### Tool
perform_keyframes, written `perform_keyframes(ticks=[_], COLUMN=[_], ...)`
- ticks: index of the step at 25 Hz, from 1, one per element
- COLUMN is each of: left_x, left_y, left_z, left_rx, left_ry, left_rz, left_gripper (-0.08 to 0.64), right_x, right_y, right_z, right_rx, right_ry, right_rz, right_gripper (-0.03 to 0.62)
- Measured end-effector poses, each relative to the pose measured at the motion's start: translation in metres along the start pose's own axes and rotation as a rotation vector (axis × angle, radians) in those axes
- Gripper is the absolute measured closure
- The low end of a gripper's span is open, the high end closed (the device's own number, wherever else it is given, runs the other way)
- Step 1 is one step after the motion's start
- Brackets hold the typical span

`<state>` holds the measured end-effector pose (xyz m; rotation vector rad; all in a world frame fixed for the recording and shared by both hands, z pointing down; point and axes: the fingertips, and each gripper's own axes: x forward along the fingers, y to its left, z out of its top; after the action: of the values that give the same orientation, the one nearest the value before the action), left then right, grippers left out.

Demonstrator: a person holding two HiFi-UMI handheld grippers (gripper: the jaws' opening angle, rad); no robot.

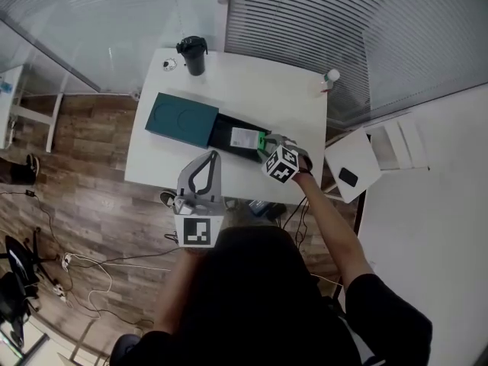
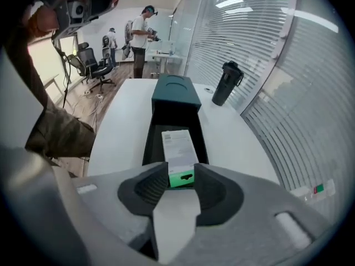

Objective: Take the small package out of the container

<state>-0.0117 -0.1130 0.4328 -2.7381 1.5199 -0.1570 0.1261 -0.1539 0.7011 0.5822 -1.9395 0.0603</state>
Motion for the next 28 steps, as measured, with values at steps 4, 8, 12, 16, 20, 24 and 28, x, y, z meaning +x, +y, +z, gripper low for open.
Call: perform_keyframes(ticks=[4, 8, 12, 16, 20, 24, 28], left_x=[-0.006, -0.009, -0.011, -0.014, -0.016, -0.019, -0.021], left_y=[0.007, 0.012, 0.015, 0.017, 0.016, 0.018, 0.024], left_z=[-0.006, -0.008, -0.005, -0.008, -0.010, -0.010, -0.015], left_rx=[-0.026, -0.016, 0.008, 0.023, 0.061, 0.027, 0.018], left_ry=[0.019, 0.017, 0.021, 0.050, 0.065, 0.065, 0.084], left_rz=[0.036, 0.051, 0.054, 0.062, 0.054, 0.073, 0.085], left_gripper=[0.561, 0.561, 0.561, 0.561, 0.561, 0.561, 0.561], right_x=[0.013, 0.027, 0.042, 0.049, 0.055, 0.060, 0.065], right_y=[0.006, 0.012, 0.017, 0.012, 0.010, 0.007, 0.007], right_z=[-0.005, -0.009, -0.019, -0.020, -0.017, -0.010, -0.002], right_rx=[-0.087, -0.124, -0.145, -0.147, -0.185, -0.172, -0.161], right_ry=[0.044, 0.072, 0.121, 0.140, 0.155, 0.146, 0.140], right_rz=[0.009, 0.024, 0.055, 0.045, 0.051, 0.060, 0.097], right_gripper=[0.448, 0.445, 0.417, 0.416, 0.417, 0.417, 0.417])
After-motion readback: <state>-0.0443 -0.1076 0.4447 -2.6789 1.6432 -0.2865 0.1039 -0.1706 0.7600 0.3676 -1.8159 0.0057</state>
